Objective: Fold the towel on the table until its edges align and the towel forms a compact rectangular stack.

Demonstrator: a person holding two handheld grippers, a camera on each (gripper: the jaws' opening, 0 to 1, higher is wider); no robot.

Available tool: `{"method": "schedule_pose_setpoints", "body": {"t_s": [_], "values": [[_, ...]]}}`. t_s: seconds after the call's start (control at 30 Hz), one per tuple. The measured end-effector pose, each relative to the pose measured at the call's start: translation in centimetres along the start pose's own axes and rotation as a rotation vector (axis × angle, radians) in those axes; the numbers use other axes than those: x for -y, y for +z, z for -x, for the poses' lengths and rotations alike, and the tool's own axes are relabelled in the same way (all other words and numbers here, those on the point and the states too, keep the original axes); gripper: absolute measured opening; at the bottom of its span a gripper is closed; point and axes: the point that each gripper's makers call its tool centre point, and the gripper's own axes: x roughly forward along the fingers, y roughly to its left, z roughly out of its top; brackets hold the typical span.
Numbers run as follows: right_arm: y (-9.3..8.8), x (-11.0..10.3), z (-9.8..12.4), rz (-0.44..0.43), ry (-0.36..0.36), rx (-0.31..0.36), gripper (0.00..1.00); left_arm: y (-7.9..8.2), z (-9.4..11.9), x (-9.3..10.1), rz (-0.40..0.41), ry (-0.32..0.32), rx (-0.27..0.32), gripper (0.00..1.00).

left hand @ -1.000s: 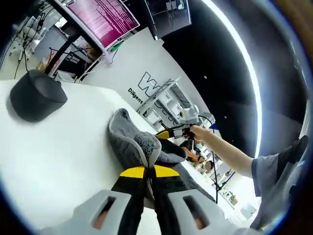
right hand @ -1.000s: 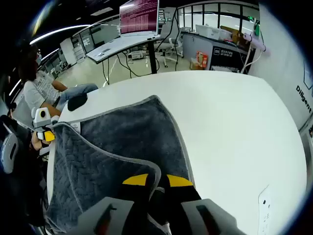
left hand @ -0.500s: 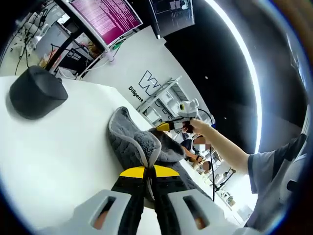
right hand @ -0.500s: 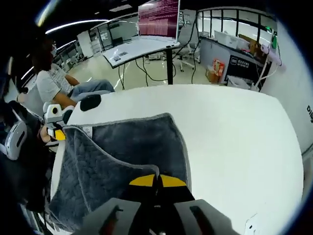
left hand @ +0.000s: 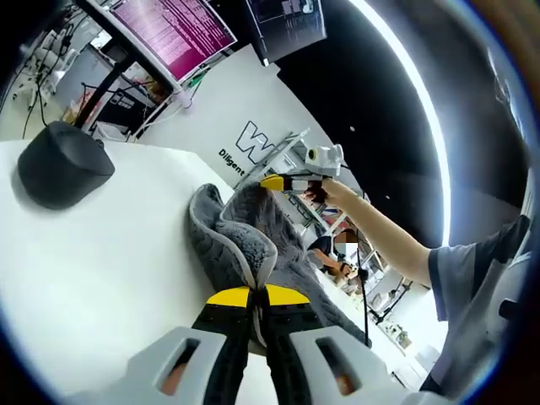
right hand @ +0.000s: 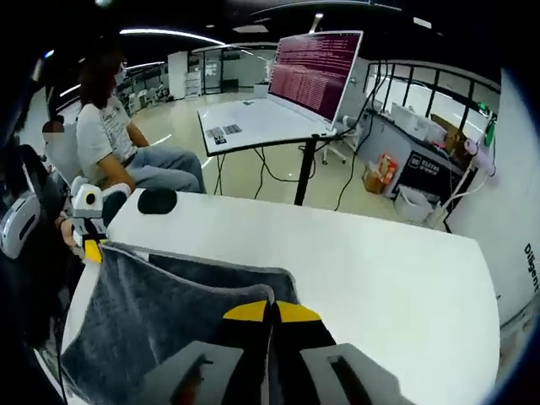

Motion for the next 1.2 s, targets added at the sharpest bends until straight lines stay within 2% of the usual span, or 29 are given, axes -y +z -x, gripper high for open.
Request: {"method": "schedule_pose_setpoints", "body": {"t_s": [0.23,0.27,0.53,0.77,0.83,0.87,1.0,1.07,1.1,1.2], "values": [[1.0,-0.1,-1.9,0.011,0.011,0.025,0.02,-0.1,0.0,0.1,0.003,0.001,-0.001,0.06],[0.8,0.3,-2.8,0.003,0.019,0.023,0.02,-0.1,0.0,0.1,0.005,0.0,-0.002,0.06],[-1.3,-0.2,-6.8,0.004,0.061,-0.04,0.02,-0.2,-0.1,0.1,0.004,0.006,-0.008,0.06],[-2.2,0.2,-8.3,0.014,0.042,-0.08,0.02,-0.2,-0.2,0.1,0.013,0.008,-0.014,0.06],[-1.8,0.0,-8.1,0.007,0.055,-0.06,0.02,-0.2,-0.3,0.1,0.012,0.008,-0.016,0.06],[-0.8,-0.5,-7.8,0.002,0.072,-0.008,0.02,-0.2,-0.3,0.1,0.011,0.008,-0.017,0.06],[1.5,-1.1,-6.9,-0.015,0.089,0.088,0.02,-0.4,-0.2,0.1,0.008,0.007,-0.018,0.06],[1.9,-1.4,-6.8,-0.026,0.1,0.101,0.02,-0.3,-0.2,0.2,0.006,0.007,-0.019,0.06],[1.6,-1.1,-7.2,-0.029,0.102,0.084,0.02,-0.3,-0.2,0.2,0.005,0.007,-0.019,0.06],[-1.6,-0.7,-8.0,0.042,0.057,-0.09,0.02,-0.5,-0.2,0.1,0.004,0.006,-0.021,0.06]]}}
